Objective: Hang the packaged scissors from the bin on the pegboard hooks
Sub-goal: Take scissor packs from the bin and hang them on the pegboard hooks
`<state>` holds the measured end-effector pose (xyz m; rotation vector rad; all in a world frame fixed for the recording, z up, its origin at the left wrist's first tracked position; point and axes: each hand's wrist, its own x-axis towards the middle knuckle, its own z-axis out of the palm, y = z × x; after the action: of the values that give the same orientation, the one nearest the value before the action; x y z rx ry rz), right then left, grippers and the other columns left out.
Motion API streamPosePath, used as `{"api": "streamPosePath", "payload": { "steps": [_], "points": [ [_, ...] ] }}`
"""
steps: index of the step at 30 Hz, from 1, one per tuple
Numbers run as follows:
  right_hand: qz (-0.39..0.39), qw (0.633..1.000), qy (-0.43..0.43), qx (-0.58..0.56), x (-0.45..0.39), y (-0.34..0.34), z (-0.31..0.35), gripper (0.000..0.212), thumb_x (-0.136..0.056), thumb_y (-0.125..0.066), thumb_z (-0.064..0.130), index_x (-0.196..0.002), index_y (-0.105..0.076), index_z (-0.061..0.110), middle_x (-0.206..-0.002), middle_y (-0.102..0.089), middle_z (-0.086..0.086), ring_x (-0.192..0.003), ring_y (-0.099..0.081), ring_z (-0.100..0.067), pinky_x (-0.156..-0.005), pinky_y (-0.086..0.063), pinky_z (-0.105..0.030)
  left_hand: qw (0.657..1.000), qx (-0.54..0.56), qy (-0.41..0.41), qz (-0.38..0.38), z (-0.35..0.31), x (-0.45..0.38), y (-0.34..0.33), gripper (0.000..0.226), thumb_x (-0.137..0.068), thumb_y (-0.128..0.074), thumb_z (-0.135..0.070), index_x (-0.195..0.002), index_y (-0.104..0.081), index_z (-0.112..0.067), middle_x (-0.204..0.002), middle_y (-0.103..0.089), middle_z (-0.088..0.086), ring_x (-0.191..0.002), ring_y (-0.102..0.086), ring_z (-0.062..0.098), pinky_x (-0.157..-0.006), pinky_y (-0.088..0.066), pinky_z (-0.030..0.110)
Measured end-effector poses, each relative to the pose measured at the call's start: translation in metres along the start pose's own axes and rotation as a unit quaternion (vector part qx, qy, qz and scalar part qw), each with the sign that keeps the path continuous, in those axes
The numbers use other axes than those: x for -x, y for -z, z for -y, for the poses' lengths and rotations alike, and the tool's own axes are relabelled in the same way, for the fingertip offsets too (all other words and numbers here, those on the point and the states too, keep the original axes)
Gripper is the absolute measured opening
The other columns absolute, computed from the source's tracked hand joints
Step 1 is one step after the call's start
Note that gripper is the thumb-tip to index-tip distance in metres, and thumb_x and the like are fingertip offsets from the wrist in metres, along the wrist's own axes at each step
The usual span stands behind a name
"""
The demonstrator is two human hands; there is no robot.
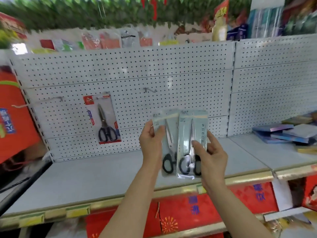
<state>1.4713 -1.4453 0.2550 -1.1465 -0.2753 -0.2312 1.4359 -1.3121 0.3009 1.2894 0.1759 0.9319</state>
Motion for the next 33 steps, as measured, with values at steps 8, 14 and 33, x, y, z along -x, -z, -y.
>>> {"api": "streamPosePath", "payload": {
  "steps": [8, 14, 33],
  "points": [
    [0.014, 1.000, 0.012, -0.013, -0.022, -0.023, 0.015, 0.058, -0.081, -0.073, 0.002, -0.132, -0.054, 0.024, -0.061, -0.068, 0.015, -0.058, -0.059, 0.001, -0.059, -0.048, -0.010, 0.998, -0.038, -0.004, -0.052, -0.029, -0.084, -0.022, 0.021, -0.089, -0.062, -0.008, -0.085, -0.066, -0.029, -0.081, -0.073, -0.005, -0.083, -0.070, 0.024, -0.077, -0.060, 0.049],
    [0.032, 0.999, 0.017, -0.013, -0.035, -0.029, 0.010, 0.058, -0.081, -0.074, 0.004, -0.132, -0.057, 0.027, -0.068, -0.068, 0.006, -0.066, -0.058, -0.012, -0.063, -0.052, -0.015, 0.995, -0.068, -0.003, -0.069, -0.018, -0.121, -0.033, 0.025, -0.086, -0.062, -0.008, -0.083, -0.062, -0.032, -0.082, -0.069, -0.010, -0.081, -0.067, 0.015, -0.074, -0.058, 0.035],
    [0.062, 0.998, 0.021, 0.007, -0.061, -0.051, 0.003, 0.057, -0.085, -0.069, 0.001, -0.135, -0.053, 0.021, -0.044, -0.048, 0.023, -0.045, -0.046, 0.005, -0.051, -0.039, -0.006, 0.991, -0.069, -0.010, -0.115, 0.024, -0.158, -0.031, 0.017, -0.088, -0.063, -0.008, -0.087, -0.063, -0.025, -0.084, -0.069, -0.009, -0.074, -0.063, 0.007, -0.064, -0.053, 0.023]
  ]
}}
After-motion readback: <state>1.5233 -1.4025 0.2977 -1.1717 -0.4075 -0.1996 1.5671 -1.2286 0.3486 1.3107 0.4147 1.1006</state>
